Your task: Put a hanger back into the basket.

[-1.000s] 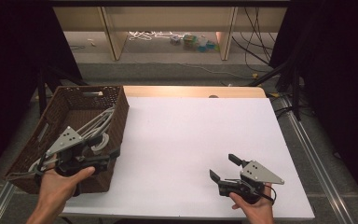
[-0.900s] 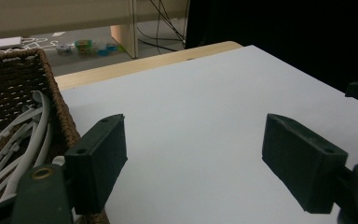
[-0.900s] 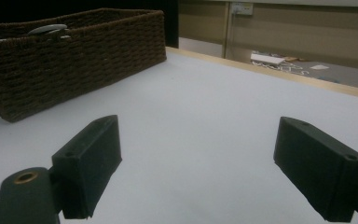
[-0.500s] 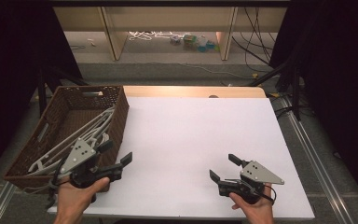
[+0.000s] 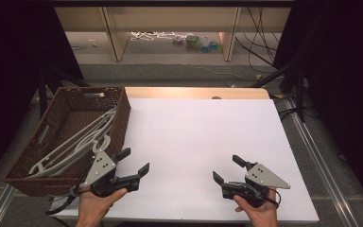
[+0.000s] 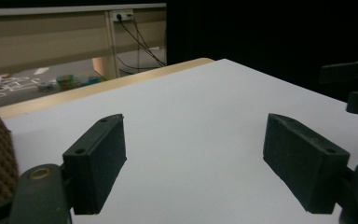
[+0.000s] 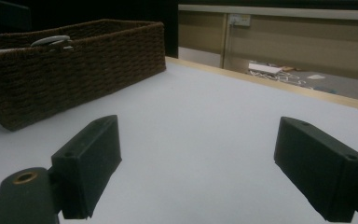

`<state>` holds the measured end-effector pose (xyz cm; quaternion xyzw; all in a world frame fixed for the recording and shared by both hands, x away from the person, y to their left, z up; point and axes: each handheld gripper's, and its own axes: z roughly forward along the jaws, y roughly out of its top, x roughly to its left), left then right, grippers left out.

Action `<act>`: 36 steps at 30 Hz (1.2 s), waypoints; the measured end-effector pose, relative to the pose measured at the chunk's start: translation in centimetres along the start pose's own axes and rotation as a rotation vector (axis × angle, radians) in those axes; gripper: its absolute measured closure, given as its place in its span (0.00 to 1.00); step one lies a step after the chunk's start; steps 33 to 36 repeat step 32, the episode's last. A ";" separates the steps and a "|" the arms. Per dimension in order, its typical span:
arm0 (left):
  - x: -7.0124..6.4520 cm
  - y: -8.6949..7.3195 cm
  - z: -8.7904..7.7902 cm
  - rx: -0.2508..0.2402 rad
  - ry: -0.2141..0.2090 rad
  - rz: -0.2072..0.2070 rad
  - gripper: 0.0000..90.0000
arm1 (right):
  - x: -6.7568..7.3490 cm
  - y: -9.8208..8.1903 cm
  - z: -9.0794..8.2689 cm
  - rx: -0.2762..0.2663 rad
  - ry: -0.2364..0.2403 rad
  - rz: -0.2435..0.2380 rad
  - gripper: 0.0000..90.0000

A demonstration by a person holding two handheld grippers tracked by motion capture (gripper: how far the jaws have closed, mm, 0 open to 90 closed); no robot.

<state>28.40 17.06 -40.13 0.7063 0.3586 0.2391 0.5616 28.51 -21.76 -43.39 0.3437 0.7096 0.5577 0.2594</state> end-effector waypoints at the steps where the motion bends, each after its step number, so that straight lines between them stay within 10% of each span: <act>1: 0.0 -0.3 0.1 -0.003 0.006 0.005 0.23 | 0.0 0.0 0.0 -0.006 0.000 0.000 0.17; 10: 0.5 -2.6 0.3 0.040 -0.022 -0.097 0.23 | 0.1 0.1 -0.3 -0.013 -0.010 -0.003 0.17; 22: 1.5 -3.3 0.4 0.035 -0.006 -0.035 0.22 | -0.2 0.1 -0.9 -0.023 -0.018 0.006 0.17; 36: 2.0 -3.2 0.2 0.000 0.004 -0.077 0.20 | -0.1 0.0 -0.9 -0.002 -0.018 -0.002 0.17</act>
